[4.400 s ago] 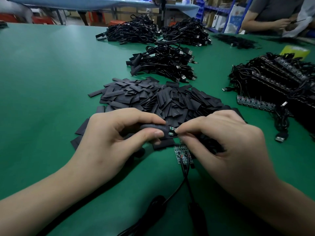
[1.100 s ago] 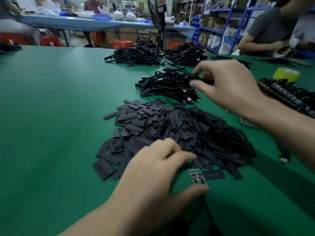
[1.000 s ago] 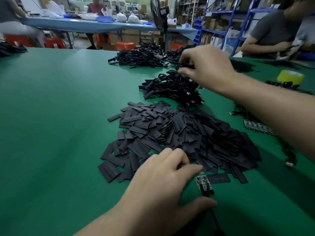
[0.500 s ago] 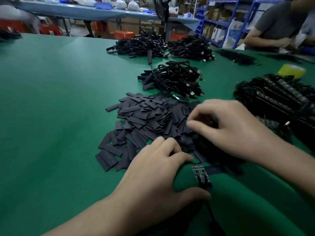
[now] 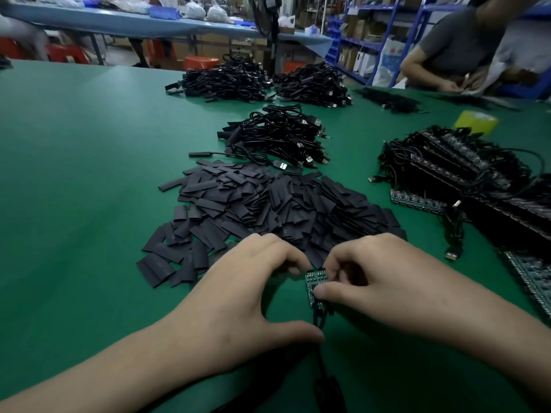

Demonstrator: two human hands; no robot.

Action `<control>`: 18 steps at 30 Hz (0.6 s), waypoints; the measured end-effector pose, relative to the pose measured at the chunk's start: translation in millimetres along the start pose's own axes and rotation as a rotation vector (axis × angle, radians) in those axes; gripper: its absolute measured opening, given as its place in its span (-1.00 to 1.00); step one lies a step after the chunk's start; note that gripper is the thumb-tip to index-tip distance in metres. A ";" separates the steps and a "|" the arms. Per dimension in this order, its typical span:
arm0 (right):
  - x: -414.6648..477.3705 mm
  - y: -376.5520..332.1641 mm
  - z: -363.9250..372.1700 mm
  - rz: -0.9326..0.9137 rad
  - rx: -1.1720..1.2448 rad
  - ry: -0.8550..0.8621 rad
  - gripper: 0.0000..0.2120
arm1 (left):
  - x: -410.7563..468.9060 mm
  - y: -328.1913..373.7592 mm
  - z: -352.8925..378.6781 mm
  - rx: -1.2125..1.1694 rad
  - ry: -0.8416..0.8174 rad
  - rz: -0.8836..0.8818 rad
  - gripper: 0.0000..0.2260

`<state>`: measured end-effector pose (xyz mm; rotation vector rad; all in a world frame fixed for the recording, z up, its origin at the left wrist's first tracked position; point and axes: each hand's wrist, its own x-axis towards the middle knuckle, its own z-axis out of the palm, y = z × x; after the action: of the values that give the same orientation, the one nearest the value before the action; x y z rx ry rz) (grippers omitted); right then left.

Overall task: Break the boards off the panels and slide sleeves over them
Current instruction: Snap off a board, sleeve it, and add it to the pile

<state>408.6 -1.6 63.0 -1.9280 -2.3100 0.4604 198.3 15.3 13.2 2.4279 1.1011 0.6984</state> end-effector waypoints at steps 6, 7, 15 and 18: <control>5.5 -5.2 -3.0 -0.095 0.493 0.046 -0.77 | 3.1 3.8 -5.7 -0.583 0.137 -0.186 -0.68; 6.7 -8.0 -1.4 -0.111 0.557 0.044 -0.80 | 3.9 3.5 -6.7 -0.624 0.146 -0.204 -0.70; 10.7 -10.3 24.0 -0.177 0.935 0.091 -0.92 | 7.3 0.5 -16.9 -0.938 0.084 -0.312 -0.79; 9.3 -7.8 24.2 -0.198 1.026 0.063 -0.82 | 7.6 1.0 -16.9 -0.976 0.052 -0.305 -0.84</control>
<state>393.0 2.3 41.2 -1.1621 -1.6294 1.2168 193.3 22.9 29.4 1.3942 0.8276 0.9130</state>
